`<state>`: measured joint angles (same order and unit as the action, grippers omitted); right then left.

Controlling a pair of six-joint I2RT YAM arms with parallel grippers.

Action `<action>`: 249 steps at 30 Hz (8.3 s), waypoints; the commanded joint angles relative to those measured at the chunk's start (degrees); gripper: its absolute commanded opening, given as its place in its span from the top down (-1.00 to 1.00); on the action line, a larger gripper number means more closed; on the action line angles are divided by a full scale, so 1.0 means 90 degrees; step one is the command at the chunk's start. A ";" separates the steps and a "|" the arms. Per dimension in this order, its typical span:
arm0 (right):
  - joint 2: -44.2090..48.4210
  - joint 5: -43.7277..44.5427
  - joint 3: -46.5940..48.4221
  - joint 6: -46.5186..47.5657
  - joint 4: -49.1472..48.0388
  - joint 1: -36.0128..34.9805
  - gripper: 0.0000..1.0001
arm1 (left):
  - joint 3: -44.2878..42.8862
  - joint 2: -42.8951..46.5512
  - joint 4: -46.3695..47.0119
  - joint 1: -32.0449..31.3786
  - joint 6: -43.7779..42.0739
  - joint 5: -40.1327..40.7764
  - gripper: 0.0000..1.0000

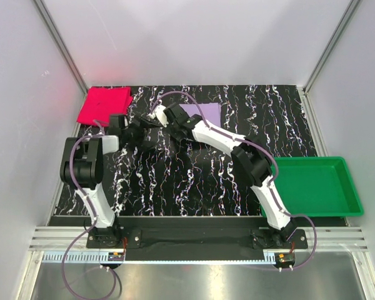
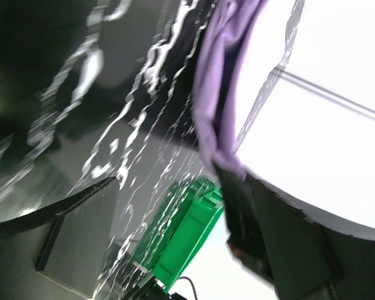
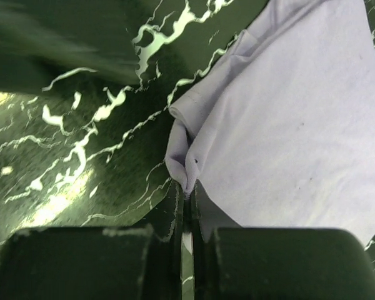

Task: Fold and stack the t-shirts
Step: Neatly place the folded tshirt to the corner

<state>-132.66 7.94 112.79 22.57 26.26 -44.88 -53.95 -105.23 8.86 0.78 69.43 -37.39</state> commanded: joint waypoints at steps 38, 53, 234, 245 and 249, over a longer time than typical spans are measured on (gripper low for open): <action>0.1244 -0.0873 -0.0609 -0.0828 -0.0437 0.0338 1.00 | -0.2940 -0.2809 -0.0750 -0.1238 0.0616 0.0843 -0.60; 0.1478 -0.1254 -0.0784 -0.0965 -0.0516 0.0495 1.00 | -0.3380 -0.2976 -0.1561 -0.1239 0.0069 0.1449 -0.66; 0.3656 -0.1361 -0.2650 -0.3357 0.2961 0.1051 -0.99 | -0.9357 -0.3532 -0.3622 0.0802 -1.0380 0.4916 1.00; 0.3149 -0.1527 -0.2426 -0.3435 0.3039 0.1178 -0.99 | -0.9620 -0.4166 -0.2958 0.1144 -0.9990 0.5384 0.78; 0.2953 -0.1508 -0.2191 -0.3455 0.3127 0.1178 -0.99 | -0.9835 -0.4187 -0.2665 0.1174 -0.9697 0.5463 0.00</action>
<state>-105.49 -4.25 89.47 -7.86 53.49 -34.63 -137.88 -143.87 -22.68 10.66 -20.91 10.00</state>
